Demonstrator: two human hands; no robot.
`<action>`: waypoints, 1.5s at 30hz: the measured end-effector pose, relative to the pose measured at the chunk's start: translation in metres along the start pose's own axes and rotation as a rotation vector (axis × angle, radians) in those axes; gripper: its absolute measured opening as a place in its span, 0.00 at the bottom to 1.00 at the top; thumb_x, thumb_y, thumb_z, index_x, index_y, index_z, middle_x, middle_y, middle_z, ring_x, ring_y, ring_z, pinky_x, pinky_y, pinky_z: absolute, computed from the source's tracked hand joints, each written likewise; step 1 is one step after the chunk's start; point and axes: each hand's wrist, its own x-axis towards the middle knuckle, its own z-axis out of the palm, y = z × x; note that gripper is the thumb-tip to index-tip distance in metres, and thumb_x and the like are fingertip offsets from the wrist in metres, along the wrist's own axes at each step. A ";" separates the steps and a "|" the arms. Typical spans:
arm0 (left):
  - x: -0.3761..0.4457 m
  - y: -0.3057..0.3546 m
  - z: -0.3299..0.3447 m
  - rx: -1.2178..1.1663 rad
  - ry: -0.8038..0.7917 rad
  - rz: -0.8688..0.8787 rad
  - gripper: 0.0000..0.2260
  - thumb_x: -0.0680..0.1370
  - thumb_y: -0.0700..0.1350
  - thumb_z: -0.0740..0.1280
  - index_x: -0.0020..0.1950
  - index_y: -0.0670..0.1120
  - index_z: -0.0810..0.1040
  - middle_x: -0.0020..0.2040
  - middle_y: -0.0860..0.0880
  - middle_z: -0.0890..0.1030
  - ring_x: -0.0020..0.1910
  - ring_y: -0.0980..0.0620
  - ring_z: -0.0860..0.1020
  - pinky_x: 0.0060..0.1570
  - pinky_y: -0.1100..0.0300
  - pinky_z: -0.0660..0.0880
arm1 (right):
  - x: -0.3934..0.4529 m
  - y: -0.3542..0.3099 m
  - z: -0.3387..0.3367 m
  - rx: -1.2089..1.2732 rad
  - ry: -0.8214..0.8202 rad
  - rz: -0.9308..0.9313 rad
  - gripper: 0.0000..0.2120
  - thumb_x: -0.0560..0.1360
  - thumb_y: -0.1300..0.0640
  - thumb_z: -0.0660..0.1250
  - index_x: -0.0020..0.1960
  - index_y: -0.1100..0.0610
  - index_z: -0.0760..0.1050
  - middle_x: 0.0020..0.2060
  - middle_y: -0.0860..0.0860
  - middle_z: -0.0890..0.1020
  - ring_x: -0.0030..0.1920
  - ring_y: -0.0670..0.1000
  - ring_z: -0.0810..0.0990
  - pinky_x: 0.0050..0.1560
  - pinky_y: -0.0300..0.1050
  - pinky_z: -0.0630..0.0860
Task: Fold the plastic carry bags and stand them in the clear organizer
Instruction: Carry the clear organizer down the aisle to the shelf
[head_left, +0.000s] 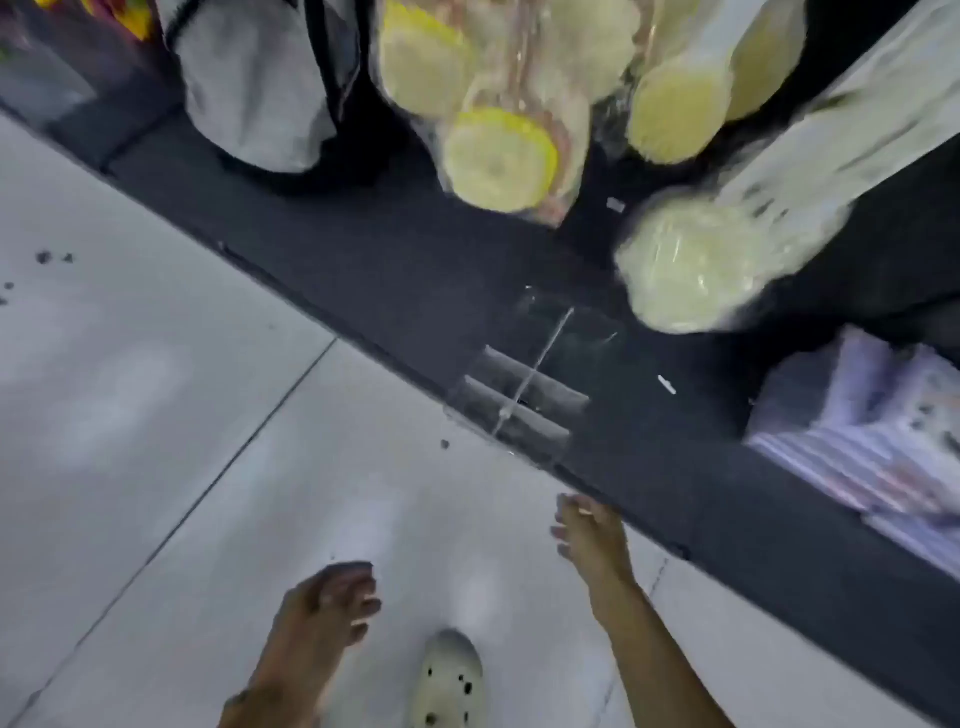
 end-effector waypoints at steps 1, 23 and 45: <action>0.024 -0.008 0.006 0.011 0.024 0.019 0.12 0.82 0.32 0.52 0.50 0.35 0.75 0.43 0.39 0.77 0.43 0.42 0.75 0.44 0.55 0.66 | 0.025 0.003 0.013 0.064 0.032 0.009 0.13 0.79 0.53 0.65 0.59 0.60 0.74 0.48 0.55 0.79 0.49 0.57 0.81 0.49 0.53 0.77; -0.054 0.007 -0.056 0.134 0.093 0.021 0.06 0.79 0.34 0.61 0.52 0.39 0.77 0.49 0.41 0.78 0.46 0.45 0.77 0.51 0.52 0.71 | -0.074 0.013 -0.003 0.092 -0.145 0.069 0.23 0.77 0.67 0.57 0.72 0.59 0.65 0.57 0.58 0.73 0.40 0.54 0.85 0.41 0.41 0.81; -0.295 0.099 -0.335 -0.512 0.572 0.113 0.05 0.79 0.40 0.64 0.53 0.43 0.78 0.48 0.45 0.80 0.46 0.47 0.80 0.46 0.56 0.75 | -0.435 -0.316 0.237 -0.835 -0.764 -0.539 0.10 0.75 0.63 0.55 0.50 0.53 0.72 0.44 0.53 0.79 0.39 0.57 0.85 0.42 0.45 0.77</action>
